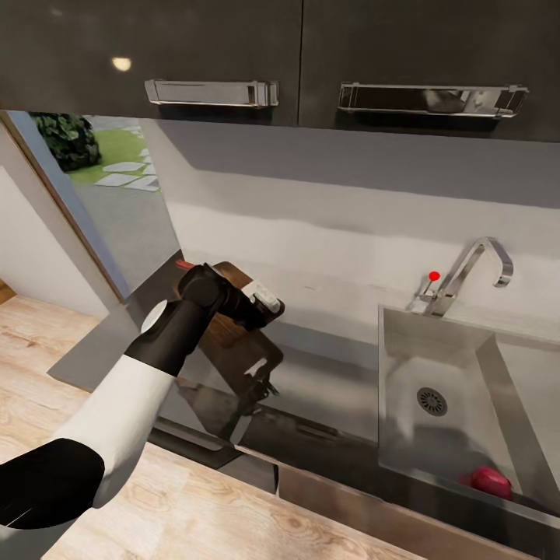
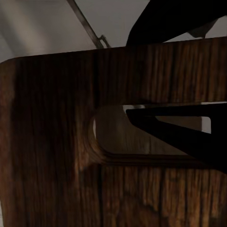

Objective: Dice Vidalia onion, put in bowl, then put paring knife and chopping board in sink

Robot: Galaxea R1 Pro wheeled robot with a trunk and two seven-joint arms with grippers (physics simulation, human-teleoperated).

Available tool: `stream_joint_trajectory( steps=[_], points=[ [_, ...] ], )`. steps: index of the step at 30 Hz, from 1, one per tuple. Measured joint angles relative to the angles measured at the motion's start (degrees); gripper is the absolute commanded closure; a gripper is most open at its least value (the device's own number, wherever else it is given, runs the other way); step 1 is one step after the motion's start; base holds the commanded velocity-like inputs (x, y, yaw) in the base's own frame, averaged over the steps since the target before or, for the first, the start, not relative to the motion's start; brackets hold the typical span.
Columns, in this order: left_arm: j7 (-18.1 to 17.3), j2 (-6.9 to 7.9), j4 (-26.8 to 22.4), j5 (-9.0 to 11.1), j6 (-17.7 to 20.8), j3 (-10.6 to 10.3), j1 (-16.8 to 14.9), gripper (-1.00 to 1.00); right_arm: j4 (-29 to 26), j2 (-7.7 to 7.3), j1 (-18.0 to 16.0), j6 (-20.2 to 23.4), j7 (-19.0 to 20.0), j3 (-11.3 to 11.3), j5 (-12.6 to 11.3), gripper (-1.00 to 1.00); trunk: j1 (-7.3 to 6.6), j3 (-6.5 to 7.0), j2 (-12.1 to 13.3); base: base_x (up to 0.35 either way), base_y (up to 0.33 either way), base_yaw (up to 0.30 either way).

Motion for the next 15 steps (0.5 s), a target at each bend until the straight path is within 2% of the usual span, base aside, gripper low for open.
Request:
stream_joint_trajectory(
  steps=[3, 4, 5, 6, 7, 8, 12, 15],
  points=[
    [0.7, 0.06, -0.3, -0.5, -0.3, 0.5, 0.0, 1.0, -0.1, 0.0, 0.0, 0.0, 0.0, 0.0, 0.0, -1.0, 0.0, 0.0, 0.0, 0.0, 0.0, 0.0],
    [1.4, 0.07, -0.4, -0.1, 0.3, 1.3, 0.0, 1.0, -0.1, 0.0, 0.0, 0.0, 0.0, 0.0, 0.0, -1.0, 0.0, 0.0, 0.0, 0.0, 0.0, 0.0],
    [2.1, 0.08, -0.4, -0.8, -0.3, 2.0, 0.0, 1.0, -0.1, 0.0, 0.0, 0.0, 0.0, 0.0, 0.0, -1.0, 0.0, 0.0, 0.0, 0.0, 0.0, 0.0],
    [3.7, 0.07, -0.4, -0.1, 0.5, 3.9, 0.1, 1.0, -0.1, 0.03, 0.0, 0.0, 0.0, 0.0, 0.0, -1.0, 0.0, -0.01, 0.0, 0.0, 0.0, 0.0],
    [4.7, 0.06, -0.4, -1.6, -0.8, 5.1, 0.0, 1.0, -0.1, 0.05, 0.0, 0.0, 0.0, 0.0, 0.0, -1.0, 0.0, 0.0, 0.0, 0.0, 0.0, 0.0],
    [5.3, 0.04, -0.4, -0.2, -0.1, 5.8, 0.0, 1.0, -0.1, 0.05, 0.0, 0.0, 0.0, 0.0, 0.0, -1.0, 0.0, 0.0, 0.0, 0.0, 0.0, 0.0],
    [7.2, -0.01, 0.1, -0.6, -0.2, 7.0, 0.0, 1.0, -0.1, 0.01, 0.0, 0.0, 0.0, 0.0, 0.0, -1.0, 0.0, 0.0, 0.0, 0.0, 0.0, 0.0],
    [11.3, -0.07, 0.0, -0.8, -0.1, 7.2, 0.0, 1.0, -0.1, 0.0, 0.0, 0.0, 0.0, 0.0, 0.0, -1.0, 0.0, 0.0, 0.0, 0.0, 0.0, 0.0]
  ],
)
